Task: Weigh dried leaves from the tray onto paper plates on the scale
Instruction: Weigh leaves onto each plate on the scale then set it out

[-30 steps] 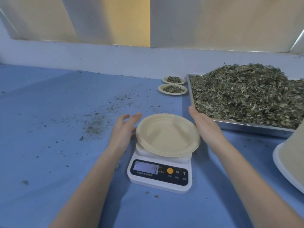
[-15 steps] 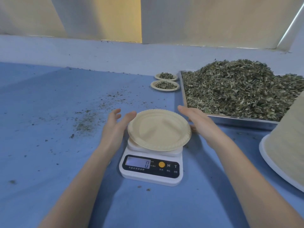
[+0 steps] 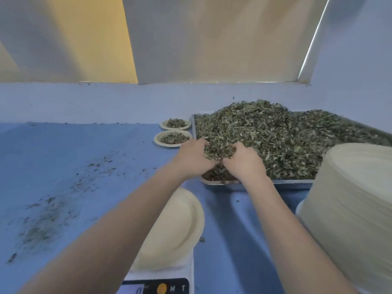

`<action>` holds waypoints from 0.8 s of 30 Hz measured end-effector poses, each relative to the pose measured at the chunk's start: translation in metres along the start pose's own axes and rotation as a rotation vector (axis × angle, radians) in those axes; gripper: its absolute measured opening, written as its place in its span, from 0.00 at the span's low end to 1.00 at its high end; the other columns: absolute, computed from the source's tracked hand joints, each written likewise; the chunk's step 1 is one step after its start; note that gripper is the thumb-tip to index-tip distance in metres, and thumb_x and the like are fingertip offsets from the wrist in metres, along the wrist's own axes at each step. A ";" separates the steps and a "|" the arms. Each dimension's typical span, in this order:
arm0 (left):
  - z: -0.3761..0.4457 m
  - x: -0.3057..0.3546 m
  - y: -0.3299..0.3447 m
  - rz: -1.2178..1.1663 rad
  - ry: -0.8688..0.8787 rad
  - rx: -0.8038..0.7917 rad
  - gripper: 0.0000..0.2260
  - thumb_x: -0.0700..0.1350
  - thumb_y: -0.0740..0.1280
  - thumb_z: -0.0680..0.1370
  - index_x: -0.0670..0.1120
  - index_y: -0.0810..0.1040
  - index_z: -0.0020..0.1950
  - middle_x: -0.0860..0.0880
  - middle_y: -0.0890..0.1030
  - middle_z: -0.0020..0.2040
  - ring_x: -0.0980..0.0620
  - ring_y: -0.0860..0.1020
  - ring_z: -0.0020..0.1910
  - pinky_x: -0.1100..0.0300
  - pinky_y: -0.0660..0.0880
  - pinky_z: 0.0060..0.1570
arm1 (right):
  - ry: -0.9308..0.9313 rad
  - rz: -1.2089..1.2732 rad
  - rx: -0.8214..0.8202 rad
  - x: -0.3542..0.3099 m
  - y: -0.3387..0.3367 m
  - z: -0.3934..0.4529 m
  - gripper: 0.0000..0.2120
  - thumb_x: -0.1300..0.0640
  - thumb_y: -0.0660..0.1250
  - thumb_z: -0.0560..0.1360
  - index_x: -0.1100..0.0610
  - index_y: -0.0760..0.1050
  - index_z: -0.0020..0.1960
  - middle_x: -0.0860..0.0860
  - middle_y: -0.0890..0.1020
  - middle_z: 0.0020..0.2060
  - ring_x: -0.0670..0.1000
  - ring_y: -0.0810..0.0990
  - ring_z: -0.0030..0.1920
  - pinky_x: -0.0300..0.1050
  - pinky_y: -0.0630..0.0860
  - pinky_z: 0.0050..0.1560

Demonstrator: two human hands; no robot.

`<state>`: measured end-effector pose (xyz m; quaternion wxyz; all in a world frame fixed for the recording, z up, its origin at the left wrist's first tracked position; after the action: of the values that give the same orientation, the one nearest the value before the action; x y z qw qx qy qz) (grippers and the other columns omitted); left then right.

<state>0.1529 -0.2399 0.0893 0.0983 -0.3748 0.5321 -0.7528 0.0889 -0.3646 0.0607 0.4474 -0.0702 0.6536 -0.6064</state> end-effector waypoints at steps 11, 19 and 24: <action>0.080 -0.004 0.080 0.294 0.007 -0.438 0.16 0.35 0.65 0.73 0.36 0.74 0.61 0.38 0.80 0.55 0.41 0.79 0.51 0.57 0.72 0.43 | -0.111 0.057 -0.403 0.008 0.057 0.047 0.17 0.56 0.65 0.72 0.52 0.76 0.60 0.55 0.81 0.53 0.54 0.78 0.51 0.40 0.72 0.45; 0.072 -0.005 0.088 0.230 -0.075 -0.715 0.21 0.35 0.73 0.69 0.36 0.72 0.60 0.36 0.80 0.52 0.43 0.82 0.43 0.50 0.80 0.48 | -0.084 -0.195 -0.520 0.014 0.063 0.046 0.28 0.45 0.76 0.62 0.52 0.75 0.59 0.51 0.81 0.52 0.52 0.80 0.49 0.40 0.75 0.49; 0.075 -0.012 0.095 0.183 -0.106 -0.560 0.19 0.34 0.74 0.68 0.34 0.74 0.57 0.39 0.82 0.50 0.42 0.81 0.40 0.52 0.80 0.41 | -0.099 0.001 -0.296 0.009 0.066 0.056 0.13 0.53 0.73 0.68 0.53 0.76 0.51 0.54 0.81 0.47 0.51 0.79 0.40 0.36 0.70 0.34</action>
<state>0.1882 -0.3272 0.0121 0.0861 -0.3766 0.7449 -0.5440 0.1511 -0.3946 0.0076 0.4642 -0.1649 0.7130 -0.4989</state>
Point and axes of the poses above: each hand's wrist, its own z-axis towards the middle knuckle, its own y-axis out of the palm, x = y × z, the point moved 8 cm from there along z, towards the middle knuckle
